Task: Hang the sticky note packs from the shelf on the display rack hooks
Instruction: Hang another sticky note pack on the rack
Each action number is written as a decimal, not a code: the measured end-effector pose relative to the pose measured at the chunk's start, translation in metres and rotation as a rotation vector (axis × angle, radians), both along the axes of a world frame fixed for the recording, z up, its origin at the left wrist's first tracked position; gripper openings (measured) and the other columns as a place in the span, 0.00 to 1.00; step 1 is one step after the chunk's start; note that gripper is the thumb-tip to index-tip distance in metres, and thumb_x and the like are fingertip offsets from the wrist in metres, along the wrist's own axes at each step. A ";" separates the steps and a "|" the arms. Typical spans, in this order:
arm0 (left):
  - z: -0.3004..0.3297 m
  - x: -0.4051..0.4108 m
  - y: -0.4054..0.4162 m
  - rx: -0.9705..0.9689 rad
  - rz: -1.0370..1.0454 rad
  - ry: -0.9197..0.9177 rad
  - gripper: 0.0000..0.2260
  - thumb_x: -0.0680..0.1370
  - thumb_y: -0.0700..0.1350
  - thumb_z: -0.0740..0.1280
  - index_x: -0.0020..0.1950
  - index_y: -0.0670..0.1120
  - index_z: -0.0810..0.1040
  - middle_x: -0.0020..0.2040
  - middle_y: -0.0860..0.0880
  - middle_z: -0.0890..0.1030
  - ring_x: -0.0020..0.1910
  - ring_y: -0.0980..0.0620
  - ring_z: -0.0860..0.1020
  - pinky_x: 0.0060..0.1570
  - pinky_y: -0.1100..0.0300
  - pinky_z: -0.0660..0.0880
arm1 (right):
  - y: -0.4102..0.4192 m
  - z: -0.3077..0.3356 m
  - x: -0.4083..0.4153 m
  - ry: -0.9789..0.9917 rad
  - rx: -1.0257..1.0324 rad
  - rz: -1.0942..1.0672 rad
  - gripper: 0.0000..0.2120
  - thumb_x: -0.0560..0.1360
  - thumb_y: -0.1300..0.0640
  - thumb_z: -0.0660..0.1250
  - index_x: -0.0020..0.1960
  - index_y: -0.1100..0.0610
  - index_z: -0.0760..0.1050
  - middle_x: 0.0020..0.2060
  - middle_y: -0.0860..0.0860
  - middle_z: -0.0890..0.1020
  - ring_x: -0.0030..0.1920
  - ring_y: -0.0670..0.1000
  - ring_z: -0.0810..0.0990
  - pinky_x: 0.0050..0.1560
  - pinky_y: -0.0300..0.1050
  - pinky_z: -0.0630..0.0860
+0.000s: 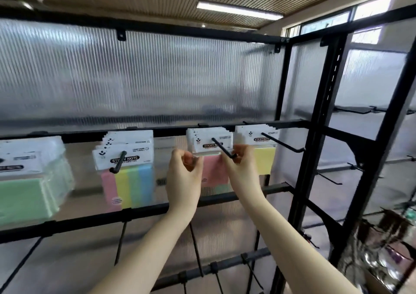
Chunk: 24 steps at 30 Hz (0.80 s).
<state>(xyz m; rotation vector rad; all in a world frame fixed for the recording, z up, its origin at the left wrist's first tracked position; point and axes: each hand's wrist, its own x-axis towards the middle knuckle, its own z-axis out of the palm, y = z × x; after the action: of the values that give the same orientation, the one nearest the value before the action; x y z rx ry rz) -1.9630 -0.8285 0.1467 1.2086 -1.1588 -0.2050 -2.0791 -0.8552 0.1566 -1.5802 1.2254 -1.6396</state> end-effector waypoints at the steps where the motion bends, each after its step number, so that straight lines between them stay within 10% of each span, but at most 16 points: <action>1: -0.001 0.000 -0.001 0.010 0.012 -0.005 0.08 0.76 0.45 0.69 0.47 0.44 0.72 0.41 0.49 0.76 0.41 0.49 0.76 0.41 0.56 0.74 | -0.002 0.000 -0.001 0.017 0.015 0.017 0.10 0.78 0.54 0.66 0.56 0.51 0.67 0.51 0.50 0.76 0.52 0.48 0.77 0.53 0.42 0.74; 11: -0.035 0.002 0.012 0.354 0.104 -0.116 0.09 0.80 0.48 0.63 0.48 0.43 0.71 0.45 0.45 0.79 0.44 0.45 0.78 0.41 0.54 0.72 | 0.004 -0.024 -0.006 0.178 0.144 0.063 0.07 0.80 0.50 0.61 0.54 0.52 0.66 0.42 0.42 0.75 0.41 0.42 0.74 0.35 0.32 0.67; 24: -0.077 0.057 0.094 0.541 0.060 -0.419 0.05 0.79 0.46 0.62 0.50 0.53 0.77 0.47 0.58 0.78 0.48 0.57 0.77 0.39 0.64 0.71 | 0.067 -0.070 0.031 0.472 0.282 0.287 0.10 0.80 0.53 0.58 0.52 0.55 0.76 0.40 0.48 0.79 0.43 0.52 0.78 0.44 0.46 0.73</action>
<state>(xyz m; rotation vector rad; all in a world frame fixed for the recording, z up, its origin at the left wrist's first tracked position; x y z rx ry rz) -1.9061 -0.7343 0.0699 1.8218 -1.4806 -0.2350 -2.0484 -0.7880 0.0867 -1.9096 1.3105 -0.8984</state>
